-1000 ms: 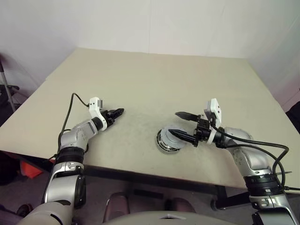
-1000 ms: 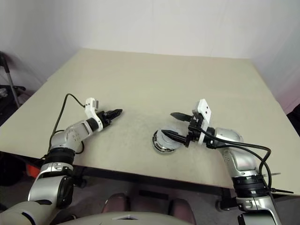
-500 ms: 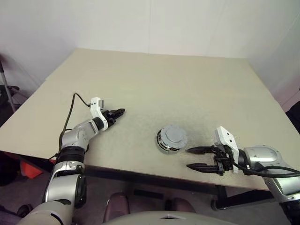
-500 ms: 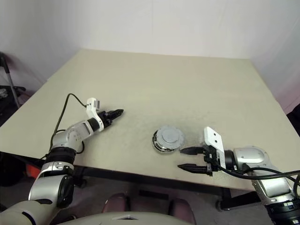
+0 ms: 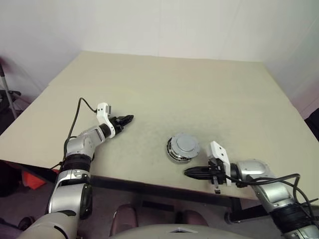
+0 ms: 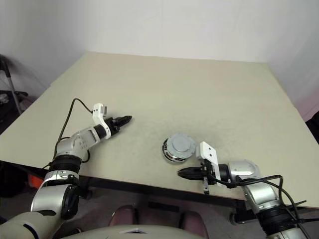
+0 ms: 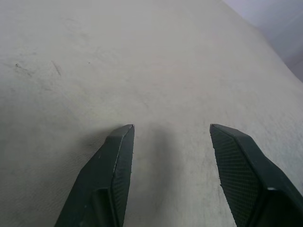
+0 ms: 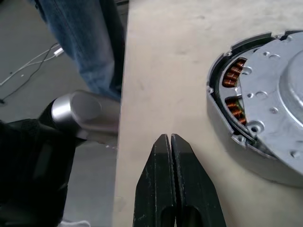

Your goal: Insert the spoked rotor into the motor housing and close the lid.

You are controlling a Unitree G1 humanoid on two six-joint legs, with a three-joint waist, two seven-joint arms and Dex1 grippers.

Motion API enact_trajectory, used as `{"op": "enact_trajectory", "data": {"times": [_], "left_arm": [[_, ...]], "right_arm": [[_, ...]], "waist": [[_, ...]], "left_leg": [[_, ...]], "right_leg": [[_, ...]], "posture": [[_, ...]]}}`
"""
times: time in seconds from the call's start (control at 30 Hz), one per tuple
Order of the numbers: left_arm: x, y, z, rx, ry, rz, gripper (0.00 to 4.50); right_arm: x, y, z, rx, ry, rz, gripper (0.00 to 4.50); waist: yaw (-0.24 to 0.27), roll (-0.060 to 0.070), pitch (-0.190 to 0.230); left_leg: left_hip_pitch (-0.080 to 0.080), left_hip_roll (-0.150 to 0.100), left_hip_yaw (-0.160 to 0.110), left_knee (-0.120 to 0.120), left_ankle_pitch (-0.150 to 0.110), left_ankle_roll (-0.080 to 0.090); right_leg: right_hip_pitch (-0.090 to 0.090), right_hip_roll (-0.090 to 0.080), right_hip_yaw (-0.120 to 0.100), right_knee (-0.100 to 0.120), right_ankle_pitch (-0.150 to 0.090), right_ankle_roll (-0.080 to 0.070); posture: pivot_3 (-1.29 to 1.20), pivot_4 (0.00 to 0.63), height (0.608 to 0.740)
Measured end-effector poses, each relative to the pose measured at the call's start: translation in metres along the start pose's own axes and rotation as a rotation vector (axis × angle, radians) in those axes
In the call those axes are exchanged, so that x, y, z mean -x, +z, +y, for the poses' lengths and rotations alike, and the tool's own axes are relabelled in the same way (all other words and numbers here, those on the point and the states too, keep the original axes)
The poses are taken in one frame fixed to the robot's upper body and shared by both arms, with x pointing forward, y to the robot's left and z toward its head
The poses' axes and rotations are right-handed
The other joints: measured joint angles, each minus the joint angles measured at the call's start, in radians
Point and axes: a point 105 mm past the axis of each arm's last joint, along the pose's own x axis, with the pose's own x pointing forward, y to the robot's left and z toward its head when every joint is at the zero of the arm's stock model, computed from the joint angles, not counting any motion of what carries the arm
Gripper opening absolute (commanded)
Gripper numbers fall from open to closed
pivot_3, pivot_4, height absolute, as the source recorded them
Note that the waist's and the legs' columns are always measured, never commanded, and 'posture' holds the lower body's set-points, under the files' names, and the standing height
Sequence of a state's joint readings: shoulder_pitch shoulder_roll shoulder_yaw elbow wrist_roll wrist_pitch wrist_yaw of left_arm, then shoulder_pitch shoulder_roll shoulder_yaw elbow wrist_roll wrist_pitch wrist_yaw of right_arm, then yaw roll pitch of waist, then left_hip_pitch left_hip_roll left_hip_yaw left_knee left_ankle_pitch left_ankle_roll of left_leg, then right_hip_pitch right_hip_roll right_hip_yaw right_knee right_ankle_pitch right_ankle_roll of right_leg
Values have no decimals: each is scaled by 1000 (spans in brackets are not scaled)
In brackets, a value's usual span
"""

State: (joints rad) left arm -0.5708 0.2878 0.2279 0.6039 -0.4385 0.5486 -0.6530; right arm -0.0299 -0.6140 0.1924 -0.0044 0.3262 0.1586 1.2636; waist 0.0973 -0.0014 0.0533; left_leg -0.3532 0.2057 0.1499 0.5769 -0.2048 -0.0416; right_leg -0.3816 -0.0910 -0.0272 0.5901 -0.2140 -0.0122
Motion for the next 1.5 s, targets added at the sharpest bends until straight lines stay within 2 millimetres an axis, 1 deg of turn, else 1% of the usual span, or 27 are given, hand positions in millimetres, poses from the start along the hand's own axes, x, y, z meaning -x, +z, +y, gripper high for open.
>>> {"op": "enact_trajectory", "data": {"times": [0.3,0.4,0.63,0.77,1.07,1.2,1.3,1.37,1.43,1.5], "left_arm": [[2,0,2,-2,7,1,2720],[2,0,2,-2,10,1,2720],[2,1,3,-3,14,2,2720],[2,2,2,-8,12,-2,2720],[4,5,4,-14,20,-7,2720],[4,5,4,-15,22,-7,2720],[3,6,3,-16,20,-8,2720],[3,7,2,-17,17,-10,2720],[3,8,2,-18,18,-12,2720],[3,8,3,-19,19,-13,2720]], "right_arm": [[-18,15,-18,16,-45,-46,35],[-21,22,-26,24,-69,-51,35],[-24,33,-35,34,-102,-58,35],[-24,40,-45,50,-139,-60,35],[-23,25,-52,39,-167,-31,35],[-20,14,-56,27,-189,-8,35],[-20,14,-56,43,-191,-7,35],[-16,13,-54,65,-194,9,35],[-9,15,-45,97,-179,36,35],[-5,22,-40,115,-166,34,35]], "waist": [[-3,0,0],[-3,0,0],[-4,0,0],[-2,0,0],[-2,0,0],[-2,0,0],[-2,0,0],[0,0,0],[3,0,1],[1,0,1]], "left_leg": [[1,0,0,0,0,0],[1,0,0,0,1,-1],[1,0,0,0,1,-1],[1,0,0,0,1,-2],[0,0,0,0,1,-2],[0,0,0,0,1,-2],[0,0,0,0,1,-2],[0,0,0,0,1,-1],[-1,0,0,0,1,-1],[-2,0,0,0,1,0]], "right_leg": [[0,0,0,1,0,0],[0,0,0,1,0,-1],[0,1,0,2,1,-1],[0,1,0,2,1,-2],[-1,1,0,2,1,-2],[-1,1,0,2,1,-2],[-1,1,0,2,1,-2],[-1,0,0,2,1,-2],[-1,0,0,1,1,-2],[-2,0,0,0,1,-1]], "posture": [[0,0,740],[0,0,740],[0,0,740],[0,0,740],[0,0,740],[0,0,740],[0,0,740],[0,0,740],[0,0,740],[0,0,740]]}}
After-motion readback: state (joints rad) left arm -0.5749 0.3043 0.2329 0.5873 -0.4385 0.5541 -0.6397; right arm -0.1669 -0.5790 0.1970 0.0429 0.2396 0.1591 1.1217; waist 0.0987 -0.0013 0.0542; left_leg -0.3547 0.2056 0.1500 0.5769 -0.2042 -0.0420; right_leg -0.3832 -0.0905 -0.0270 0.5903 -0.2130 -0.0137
